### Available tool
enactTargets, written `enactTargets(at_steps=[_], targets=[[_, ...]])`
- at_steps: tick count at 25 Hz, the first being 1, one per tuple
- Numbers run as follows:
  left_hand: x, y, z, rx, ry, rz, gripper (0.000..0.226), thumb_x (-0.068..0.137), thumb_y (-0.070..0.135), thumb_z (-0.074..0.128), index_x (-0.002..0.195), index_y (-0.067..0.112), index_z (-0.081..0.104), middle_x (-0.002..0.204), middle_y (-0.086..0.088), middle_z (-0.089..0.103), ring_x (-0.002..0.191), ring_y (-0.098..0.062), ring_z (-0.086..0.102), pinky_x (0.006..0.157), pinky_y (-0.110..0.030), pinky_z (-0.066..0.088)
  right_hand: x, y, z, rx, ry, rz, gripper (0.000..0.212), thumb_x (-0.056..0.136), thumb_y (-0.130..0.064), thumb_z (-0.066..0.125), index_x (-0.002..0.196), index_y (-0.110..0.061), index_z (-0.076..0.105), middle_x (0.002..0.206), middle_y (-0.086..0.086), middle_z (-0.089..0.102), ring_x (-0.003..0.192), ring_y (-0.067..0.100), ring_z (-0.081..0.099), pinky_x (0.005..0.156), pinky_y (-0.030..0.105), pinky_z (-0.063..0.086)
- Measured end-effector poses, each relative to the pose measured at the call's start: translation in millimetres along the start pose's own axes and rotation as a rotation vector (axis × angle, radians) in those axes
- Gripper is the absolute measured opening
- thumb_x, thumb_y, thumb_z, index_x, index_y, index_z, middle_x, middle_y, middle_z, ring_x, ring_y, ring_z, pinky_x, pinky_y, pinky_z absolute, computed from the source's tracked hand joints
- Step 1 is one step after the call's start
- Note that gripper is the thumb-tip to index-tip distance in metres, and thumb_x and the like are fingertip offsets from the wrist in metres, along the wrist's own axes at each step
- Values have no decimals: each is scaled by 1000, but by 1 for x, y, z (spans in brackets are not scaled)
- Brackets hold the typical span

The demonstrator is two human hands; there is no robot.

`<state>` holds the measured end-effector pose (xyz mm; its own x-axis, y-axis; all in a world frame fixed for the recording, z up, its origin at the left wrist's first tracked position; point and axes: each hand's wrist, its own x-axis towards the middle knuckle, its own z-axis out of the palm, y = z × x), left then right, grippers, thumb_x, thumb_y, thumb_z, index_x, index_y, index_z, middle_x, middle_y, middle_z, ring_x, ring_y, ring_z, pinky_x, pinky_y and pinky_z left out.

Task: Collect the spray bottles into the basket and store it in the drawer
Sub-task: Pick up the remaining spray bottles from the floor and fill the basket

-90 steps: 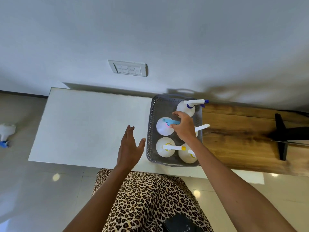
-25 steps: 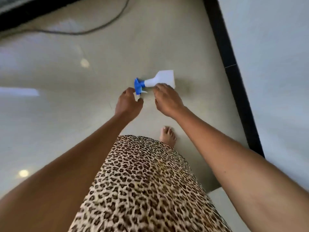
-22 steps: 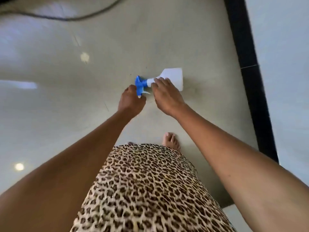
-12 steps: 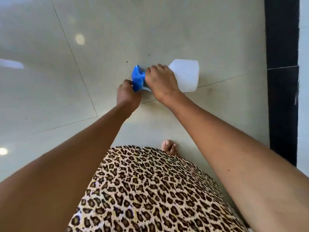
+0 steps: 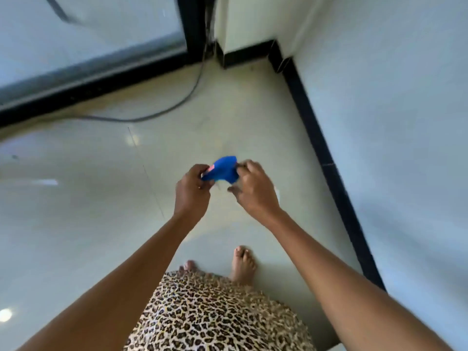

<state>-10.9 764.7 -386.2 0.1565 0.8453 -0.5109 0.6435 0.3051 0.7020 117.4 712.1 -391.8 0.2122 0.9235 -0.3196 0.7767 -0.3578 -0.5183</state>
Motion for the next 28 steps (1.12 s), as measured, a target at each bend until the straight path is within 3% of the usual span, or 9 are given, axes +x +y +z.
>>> enactTargets(at_steps=[4, 7, 10, 13, 15, 18, 22, 24, 28], targets=[[-68, 120, -57, -77, 36, 251, 28, 77, -10, 59, 96, 9, 64, 85, 3, 62, 76, -17, 58, 62, -2, 40, -47, -55, -117, 169, 176, 108, 40, 75, -27, 73, 108, -7, 61, 112, 9, 61, 103, 26, 58, 82, 29, 44], [-125, 205, -97, -131, 26, 431, 29, 78, -12, 58, 95, 11, 64, 87, 6, 62, 80, -15, 60, 67, -5, 44, -93, -102, -211, 281, 365, 136, 34, 76, -30, 72, 107, -17, 64, 102, 5, 69, 92, 22, 63, 73, 21, 43], [-179, 271, -125, -172, 13, 557, 29, 81, -9, 57, 101, 12, 62, 96, -4, 66, 79, -13, 60, 67, -5, 43, -139, -139, -286, 305, 526, 175, 36, 72, -29, 77, 103, -12, 67, 97, 10, 71, 87, 25, 65, 69, 24, 44], [-245, 329, -156, -231, -89, 616, 31, 83, -3, 58, 104, 20, 58, 87, 13, 65, 74, 3, 63, 62, 0, 41, -205, -180, -349, 352, 714, 249, 45, 68, -33, 80, 104, -10, 65, 100, 12, 71, 89, 26, 65, 74, 29, 49], [-289, 360, -171, -272, -165, 689, 39, 83, -1, 60, 115, 19, 52, 90, 19, 61, 78, 2, 64, 62, 1, 42, -253, -200, -378, 365, 833, 258, 46, 67, -35, 81, 103, -11, 66, 99, 10, 72, 88, 25, 65, 75, 31, 51], [-357, 386, -182, -392, -272, 705, 54, 82, 7, 65, 126, 21, 38, 98, 13, 62, 86, 0, 65, 62, -5, 48, -320, -219, -404, 394, 970, 312, 46, 64, -38, 82, 101, -16, 65, 96, 5, 72, 84, 22, 64, 73, 36, 54], [-463, 393, -166, -328, -505, 792, 35, 79, 27, 69, 108, 24, 50, 91, 18, 67, 87, 7, 64, 69, -7, 50, -422, -225, -426, 407, 1190, 425, 38, 65, -43, 78, 90, -18, 63, 85, -1, 70, 75, 20, 63, 66, 36, 54], [-519, 388, -150, -269, -652, 912, 27, 80, 28, 67, 104, 19, 58, 94, 17, 68, 89, 9, 62, 71, 0, 45, -478, -221, -429, 288, 1304, 504, 32, 70, -34, 76, 89, -13, 62, 83, 3, 69, 71, 24, 62, 59, 31, 49], [-630, 364, -120, -250, -841, 1022, 40, 71, 28, 76, 104, 28, 55, 97, 21, 65, 88, 10, 62, 73, -3, 47, -598, -218, -415, 77, 1429, 634, 19, 73, -7, 73, 89, -3, 64, 86, 12, 70, 69, 29, 64, 59, 25, 46]])
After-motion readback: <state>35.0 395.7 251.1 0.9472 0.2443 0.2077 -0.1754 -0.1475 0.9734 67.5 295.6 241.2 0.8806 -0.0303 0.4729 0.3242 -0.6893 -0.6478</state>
